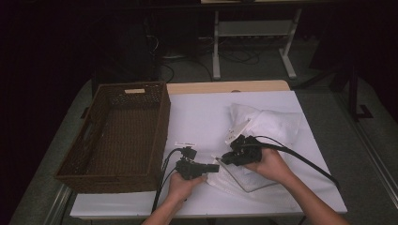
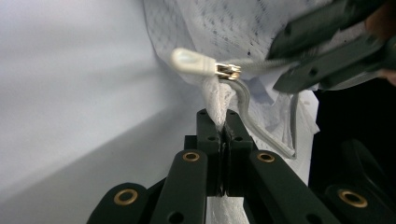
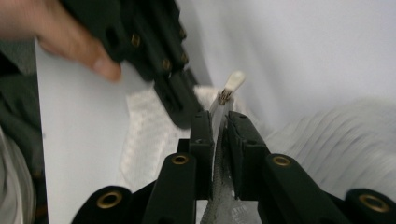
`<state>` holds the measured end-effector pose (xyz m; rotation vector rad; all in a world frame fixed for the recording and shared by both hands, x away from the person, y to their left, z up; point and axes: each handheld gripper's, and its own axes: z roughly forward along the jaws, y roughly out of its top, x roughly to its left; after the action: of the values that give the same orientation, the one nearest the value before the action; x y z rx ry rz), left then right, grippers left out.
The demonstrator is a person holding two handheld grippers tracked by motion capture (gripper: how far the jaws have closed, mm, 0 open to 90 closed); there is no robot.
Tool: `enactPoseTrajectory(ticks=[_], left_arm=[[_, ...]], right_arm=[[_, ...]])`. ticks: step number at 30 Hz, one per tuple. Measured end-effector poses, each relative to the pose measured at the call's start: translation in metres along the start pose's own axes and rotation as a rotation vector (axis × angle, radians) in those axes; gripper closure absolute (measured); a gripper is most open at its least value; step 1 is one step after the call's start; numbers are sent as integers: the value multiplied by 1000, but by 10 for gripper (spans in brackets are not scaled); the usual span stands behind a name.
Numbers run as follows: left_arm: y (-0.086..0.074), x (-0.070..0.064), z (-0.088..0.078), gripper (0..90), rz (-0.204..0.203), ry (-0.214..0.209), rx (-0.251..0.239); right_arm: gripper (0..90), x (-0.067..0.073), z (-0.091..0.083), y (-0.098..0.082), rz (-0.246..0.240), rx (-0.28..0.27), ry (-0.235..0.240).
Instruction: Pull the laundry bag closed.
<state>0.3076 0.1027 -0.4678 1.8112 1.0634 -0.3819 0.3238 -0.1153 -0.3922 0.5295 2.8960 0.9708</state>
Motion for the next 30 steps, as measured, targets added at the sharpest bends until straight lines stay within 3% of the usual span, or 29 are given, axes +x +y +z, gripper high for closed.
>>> enactPoseTrajectory(ticks=[7,17,22,25,28,30], left_arm=[[-1,-7,-4,881,74,52,-13],[-3,-12,-6,882,128,87,-13],[-4,-15,-6,883,157,103,-4],[-4,-15,-5,883,174,118,2],[-5,-15,-4,883,193,136,13],[-6,-15,-4,883,201,141,15]], right_arm=[[722,-7,2,24,59,-41,-27],[642,-9,31,38,125,-1,17],[635,-13,43,36,151,45,13],[656,-14,50,36,178,62,36],[792,-17,52,35,199,74,78],[804,-16,52,35,197,79,82]])
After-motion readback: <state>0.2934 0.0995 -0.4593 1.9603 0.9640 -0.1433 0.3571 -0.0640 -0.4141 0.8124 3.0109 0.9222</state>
